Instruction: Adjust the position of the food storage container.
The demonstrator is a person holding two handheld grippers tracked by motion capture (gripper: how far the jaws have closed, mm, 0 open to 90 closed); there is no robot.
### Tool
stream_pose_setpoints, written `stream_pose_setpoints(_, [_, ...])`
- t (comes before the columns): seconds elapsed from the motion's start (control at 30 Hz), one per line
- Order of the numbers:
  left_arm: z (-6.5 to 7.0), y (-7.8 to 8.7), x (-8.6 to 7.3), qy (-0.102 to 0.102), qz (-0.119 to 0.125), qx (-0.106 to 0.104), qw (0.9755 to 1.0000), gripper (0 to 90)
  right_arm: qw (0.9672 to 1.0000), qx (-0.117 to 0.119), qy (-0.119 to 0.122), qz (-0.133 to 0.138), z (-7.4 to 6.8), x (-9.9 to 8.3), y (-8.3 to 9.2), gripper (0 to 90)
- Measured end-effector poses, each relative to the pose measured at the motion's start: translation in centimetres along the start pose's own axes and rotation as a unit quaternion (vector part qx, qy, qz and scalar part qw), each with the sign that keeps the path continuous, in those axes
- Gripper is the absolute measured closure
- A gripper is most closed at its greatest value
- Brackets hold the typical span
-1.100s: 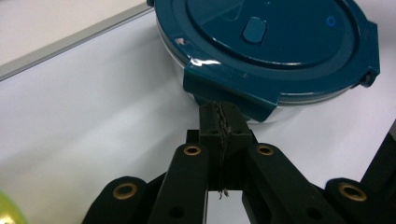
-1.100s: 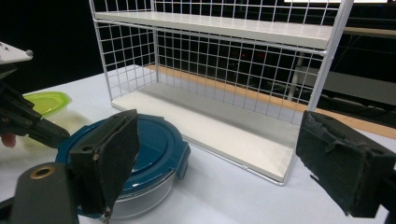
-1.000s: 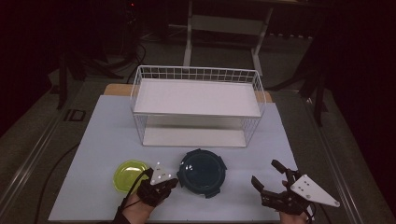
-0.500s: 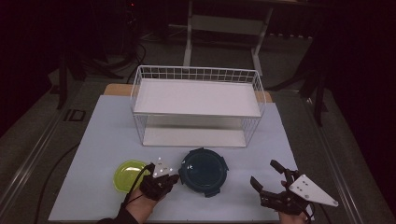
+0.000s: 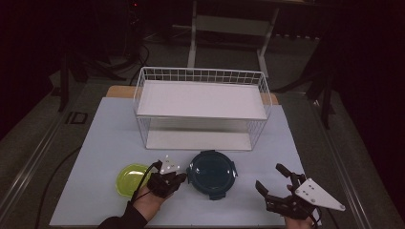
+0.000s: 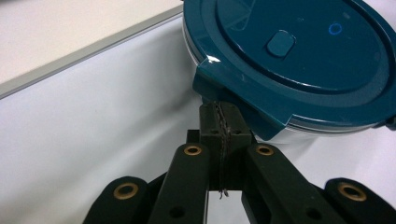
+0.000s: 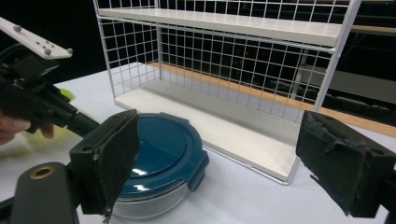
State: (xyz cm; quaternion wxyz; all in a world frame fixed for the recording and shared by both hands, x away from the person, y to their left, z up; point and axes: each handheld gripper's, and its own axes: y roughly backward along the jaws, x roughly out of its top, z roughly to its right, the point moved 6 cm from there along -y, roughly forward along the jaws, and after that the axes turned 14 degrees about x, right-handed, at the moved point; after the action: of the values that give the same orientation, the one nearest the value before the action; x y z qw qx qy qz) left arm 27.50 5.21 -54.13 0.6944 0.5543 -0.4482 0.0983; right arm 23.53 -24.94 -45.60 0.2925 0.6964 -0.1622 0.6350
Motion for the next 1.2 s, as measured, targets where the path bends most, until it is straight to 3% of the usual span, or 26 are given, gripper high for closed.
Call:
stream_pose_setpoints(0.17, [0.1, -0.3, 0.9, -0.009, 0.000, 0.002, 1.0000, 88.5, 1.0000, -0.001, 0.000, 0.000, 0.0, 0.0, 0.0, 13.3])
stream_pose_setpoints(0.43, [-0.1, -0.7, 1.2, 0.009, -0.008, -0.007, 0.9999, 88.5, 1.0000, 0.000, -0.002, 0.000, 0.1, -0.1, 0.0, 13.3])
stream_pose_setpoints(1.2, [2.9, -1.9, 2.5, -0.007, -0.006, -0.022, 0.9997, 88.6, 1.0000, 0.005, -0.004, -0.004, 0.1, -0.2, -0.2, 13.3])
